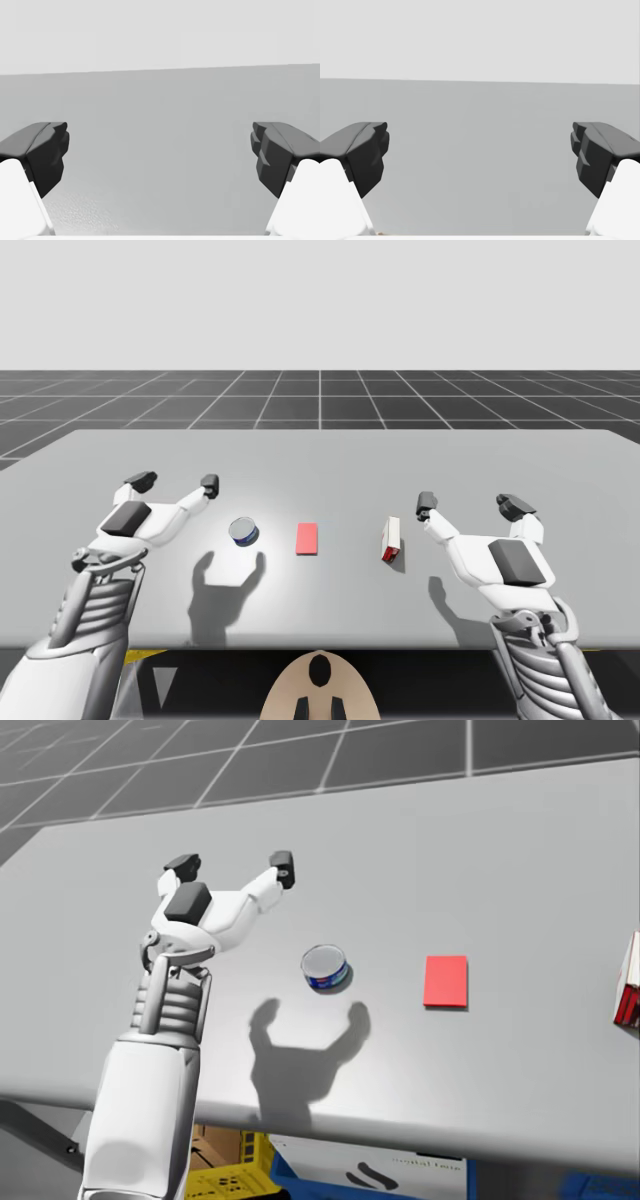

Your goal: Look at the card. If it is red, pick the object on the left. If it is green, pick the object on the right.

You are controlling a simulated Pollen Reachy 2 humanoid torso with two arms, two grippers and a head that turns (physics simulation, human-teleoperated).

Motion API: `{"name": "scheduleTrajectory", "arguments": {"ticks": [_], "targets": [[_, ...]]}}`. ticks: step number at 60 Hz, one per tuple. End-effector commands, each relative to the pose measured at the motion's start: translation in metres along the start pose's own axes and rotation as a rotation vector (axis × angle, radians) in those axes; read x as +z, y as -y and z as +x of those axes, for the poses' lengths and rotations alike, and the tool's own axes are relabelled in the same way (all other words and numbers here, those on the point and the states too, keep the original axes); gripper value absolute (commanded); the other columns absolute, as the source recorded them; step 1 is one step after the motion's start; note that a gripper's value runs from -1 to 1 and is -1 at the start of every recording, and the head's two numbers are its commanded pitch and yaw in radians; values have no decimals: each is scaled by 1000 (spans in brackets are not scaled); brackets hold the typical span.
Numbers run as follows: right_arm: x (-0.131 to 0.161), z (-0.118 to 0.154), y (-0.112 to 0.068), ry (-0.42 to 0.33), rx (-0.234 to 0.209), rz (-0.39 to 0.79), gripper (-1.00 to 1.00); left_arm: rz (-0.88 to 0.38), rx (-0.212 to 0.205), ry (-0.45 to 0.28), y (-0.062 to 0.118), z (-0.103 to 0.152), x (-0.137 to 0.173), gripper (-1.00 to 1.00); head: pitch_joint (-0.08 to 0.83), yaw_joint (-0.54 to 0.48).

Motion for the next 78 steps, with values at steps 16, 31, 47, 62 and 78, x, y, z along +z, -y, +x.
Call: {"name": "scheduleTrajectory", "arguments": {"ticks": [16,31,47,62,78], "targets": [[1,-7,-6,-21,-29,-3,-1000,-96,-62,-176,21,6,59,-1000,652,310],[-1,-6,-6,-17,-31,-4,-1000,-161,-80,-275,30,-42,82,-1000,653,312],[0,-4,-4,-4,-36,-7,-1000,-185,-22,-326,41,-80,64,-1000,645,307],[0,-4,-3,-2,-34,-7,-1000,-201,22,-403,55,-89,31,-1000,634,306],[0,-3,-2,3,-33,-6,-1000,-187,6,-463,70,-99,-2,-1000,636,298]]}}
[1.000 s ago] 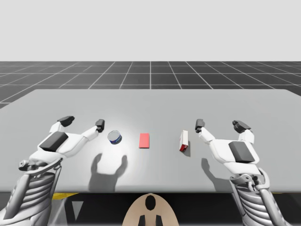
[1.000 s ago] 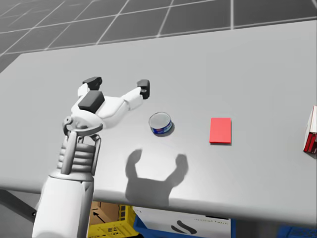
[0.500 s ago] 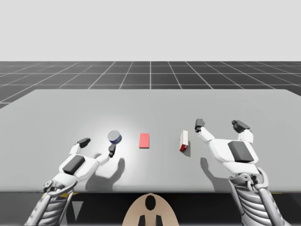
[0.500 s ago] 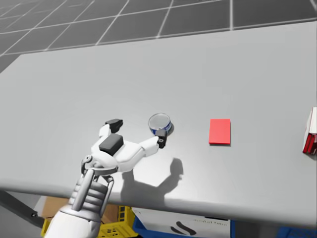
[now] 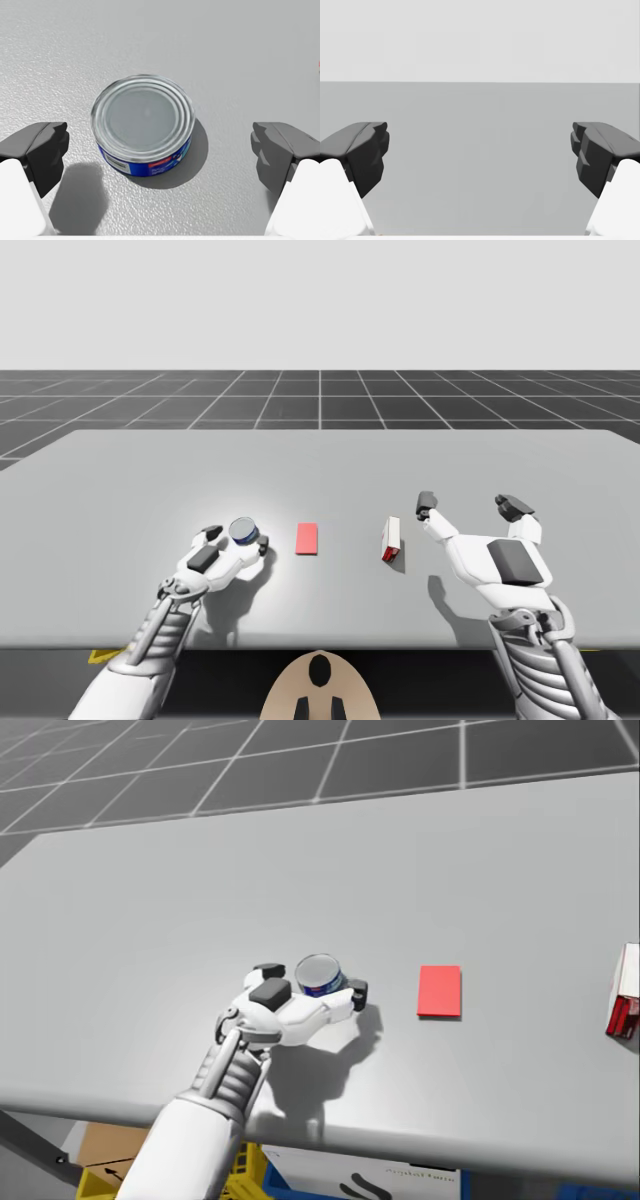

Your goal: Look at the card. If it is red, pick the object on the left. If it is green, pick the object on the right.

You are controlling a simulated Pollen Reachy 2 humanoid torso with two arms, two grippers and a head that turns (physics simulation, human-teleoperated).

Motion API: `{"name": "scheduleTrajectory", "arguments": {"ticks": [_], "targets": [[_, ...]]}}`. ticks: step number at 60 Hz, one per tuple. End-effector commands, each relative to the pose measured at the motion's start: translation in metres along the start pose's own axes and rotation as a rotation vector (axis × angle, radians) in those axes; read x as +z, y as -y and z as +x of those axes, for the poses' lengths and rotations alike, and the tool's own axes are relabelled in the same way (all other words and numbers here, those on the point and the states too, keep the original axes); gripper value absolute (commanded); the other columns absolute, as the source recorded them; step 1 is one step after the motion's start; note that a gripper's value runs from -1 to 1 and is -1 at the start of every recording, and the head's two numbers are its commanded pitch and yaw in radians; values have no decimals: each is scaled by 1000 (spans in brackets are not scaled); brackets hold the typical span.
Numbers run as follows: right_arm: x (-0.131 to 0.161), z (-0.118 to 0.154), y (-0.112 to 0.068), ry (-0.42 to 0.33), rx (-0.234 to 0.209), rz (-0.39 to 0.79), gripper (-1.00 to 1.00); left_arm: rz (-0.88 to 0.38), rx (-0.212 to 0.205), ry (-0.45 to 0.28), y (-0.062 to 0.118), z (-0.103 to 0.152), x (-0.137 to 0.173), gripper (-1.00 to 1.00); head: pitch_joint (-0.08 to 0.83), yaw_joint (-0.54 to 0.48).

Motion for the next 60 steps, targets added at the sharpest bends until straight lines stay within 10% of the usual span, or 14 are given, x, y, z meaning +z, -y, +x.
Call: {"name": "scheduleTrajectory", "arguments": {"ticks": [1,22,25,28,45,60], "targets": [[1,-1,-2,-2,-19,-1,-1000,-1,29,-29,10,2,-22,-1000,636,298],[0,0,-1,3,-18,0,-1000,30,48,-88,5,-3,-33,-1000,638,296],[0,0,-1,4,-19,-1,-1000,28,59,-100,6,-5,-34,425,637,295],[0,1,-1,6,-19,0,-1000,8,91,-121,5,-6,-35,928,637,294],[1,3,1,13,-21,-2,-1000,2,101,-122,6,-7,-34,1000,599,292],[1,1,1,9,-17,-3,-1000,5,91,-127,7,-8,-33,1000,385,304]]}}
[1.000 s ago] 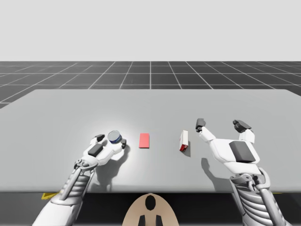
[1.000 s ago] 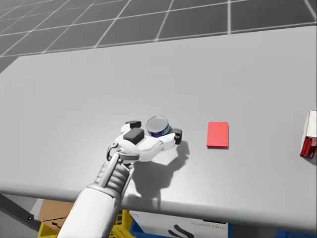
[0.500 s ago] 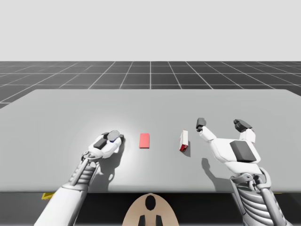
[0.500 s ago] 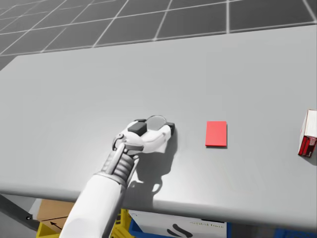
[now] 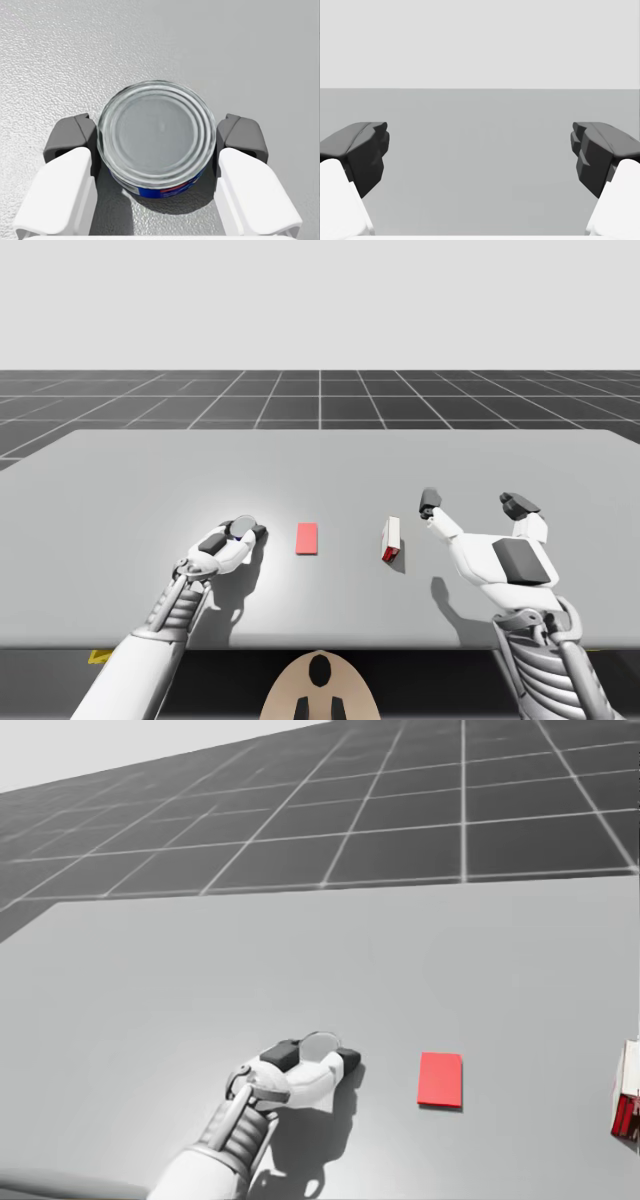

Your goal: Look at the card. If it is red, pick the object on the left. If it is green, pick the object on the right.

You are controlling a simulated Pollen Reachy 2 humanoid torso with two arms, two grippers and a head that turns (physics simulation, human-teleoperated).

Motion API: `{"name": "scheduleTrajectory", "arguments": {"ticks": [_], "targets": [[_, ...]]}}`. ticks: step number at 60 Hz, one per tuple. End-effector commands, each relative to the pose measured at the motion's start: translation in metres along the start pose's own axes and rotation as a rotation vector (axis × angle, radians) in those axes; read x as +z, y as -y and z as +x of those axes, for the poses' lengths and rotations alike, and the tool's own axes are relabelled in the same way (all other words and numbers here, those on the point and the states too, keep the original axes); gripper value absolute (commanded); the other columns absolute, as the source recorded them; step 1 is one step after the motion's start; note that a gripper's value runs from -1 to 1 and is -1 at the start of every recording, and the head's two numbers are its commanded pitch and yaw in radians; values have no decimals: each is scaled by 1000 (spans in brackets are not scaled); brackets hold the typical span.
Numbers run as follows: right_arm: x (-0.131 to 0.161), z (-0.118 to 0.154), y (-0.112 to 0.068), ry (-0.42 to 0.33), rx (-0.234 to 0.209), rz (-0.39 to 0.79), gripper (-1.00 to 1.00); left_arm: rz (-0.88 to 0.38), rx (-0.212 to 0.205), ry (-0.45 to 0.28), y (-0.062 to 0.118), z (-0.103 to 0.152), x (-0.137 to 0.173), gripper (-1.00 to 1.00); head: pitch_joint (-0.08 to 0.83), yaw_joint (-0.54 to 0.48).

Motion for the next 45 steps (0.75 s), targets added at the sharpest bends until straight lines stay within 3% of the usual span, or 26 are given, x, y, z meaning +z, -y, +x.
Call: {"name": "scheduleTrajectory", "arguments": {"ticks": [1,11,13,14,25,35,45], "targets": [[1,-2,-2,-9,-16,-2,-1000,-20,35,-51,11,-15,-4,1000,377,304],[1,-2,-2,-7,-20,3,-1000,-30,35,-24,14,-7,4,1000,316,300],[1,-2,-2,-6,-19,3,-1000,-32,30,-3,15,-1,9,1000,314,298],[1,-2,-2,4,8,-6,-1000,-33,30,6,15,2,11,1000,312,297],[0,-5,-2,-21,-9,-3,-1000,-56,4,124,21,52,52,1000,294,287],[-1,-9,-1,-16,9,11,-1000,-59,-36,255,22,102,98,1000,283,286],[0,-11,0,-8,22,42,-1000,-22,-123,406,29,147,143,1000,271,282]]}}
